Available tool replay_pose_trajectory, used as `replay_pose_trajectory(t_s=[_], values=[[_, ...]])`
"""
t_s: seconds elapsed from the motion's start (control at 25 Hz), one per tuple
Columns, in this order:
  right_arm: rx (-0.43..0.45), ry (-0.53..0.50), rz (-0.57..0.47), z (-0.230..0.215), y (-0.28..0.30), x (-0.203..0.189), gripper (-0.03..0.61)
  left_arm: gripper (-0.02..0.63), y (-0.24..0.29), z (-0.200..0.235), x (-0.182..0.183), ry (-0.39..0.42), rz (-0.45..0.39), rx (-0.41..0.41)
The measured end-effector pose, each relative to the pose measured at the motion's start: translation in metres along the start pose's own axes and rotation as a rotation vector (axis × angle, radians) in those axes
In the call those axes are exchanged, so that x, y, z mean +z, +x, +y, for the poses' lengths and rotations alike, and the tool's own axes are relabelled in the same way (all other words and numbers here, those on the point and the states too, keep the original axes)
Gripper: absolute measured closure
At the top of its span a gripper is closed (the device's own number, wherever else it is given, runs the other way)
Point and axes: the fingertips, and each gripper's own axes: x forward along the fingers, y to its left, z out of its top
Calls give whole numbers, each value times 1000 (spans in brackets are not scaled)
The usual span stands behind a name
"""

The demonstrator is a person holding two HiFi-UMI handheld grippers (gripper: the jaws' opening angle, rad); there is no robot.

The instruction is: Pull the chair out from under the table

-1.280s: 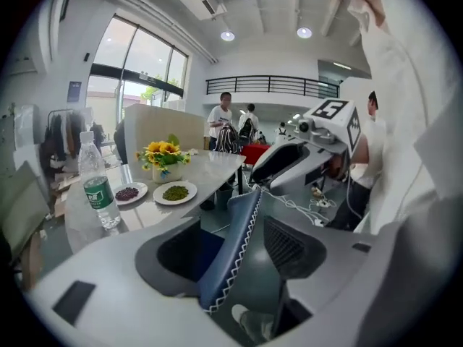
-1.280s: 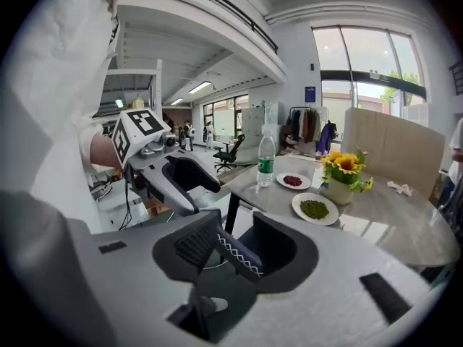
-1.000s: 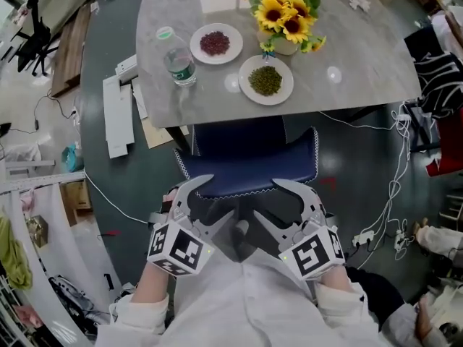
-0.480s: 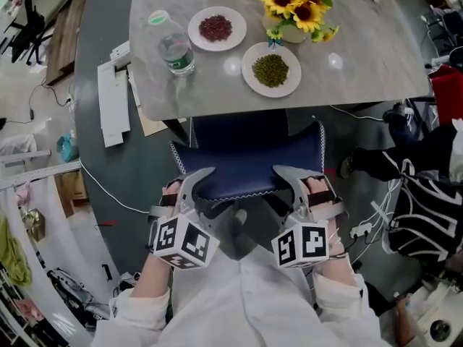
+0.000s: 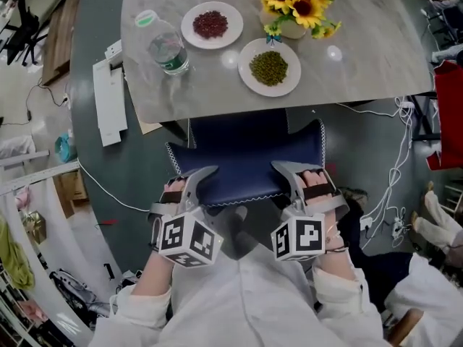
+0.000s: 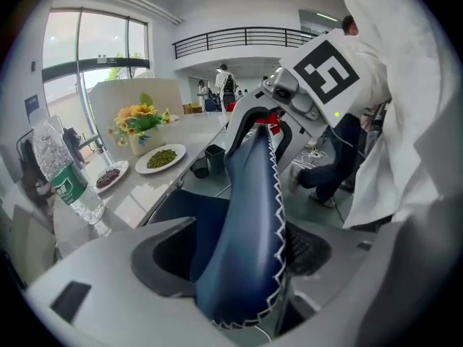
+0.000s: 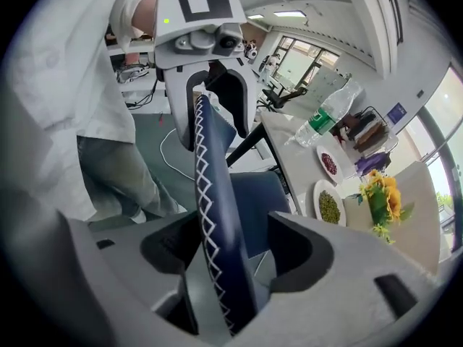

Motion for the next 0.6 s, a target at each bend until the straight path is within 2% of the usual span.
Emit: replay_pose_trajectory(t_s=[0.12,0.2,0.28,0.36,0.6], values=[[29,37,-4,3,3,0,314,306,3,-3,0,15,6,-24],[46,51,-1,6,4,-1,348,338,5,-7,-1,6,6,-55],[46,26,17,8,6,-3,376,385,6,-11,-1,1,7,-79],[37,-2,36,8,8,-5,405,406,7,-13,0,12,13,-95],[4,-32,36,8,8,-6,431,449,9,-17,-3,69,41,-117]])
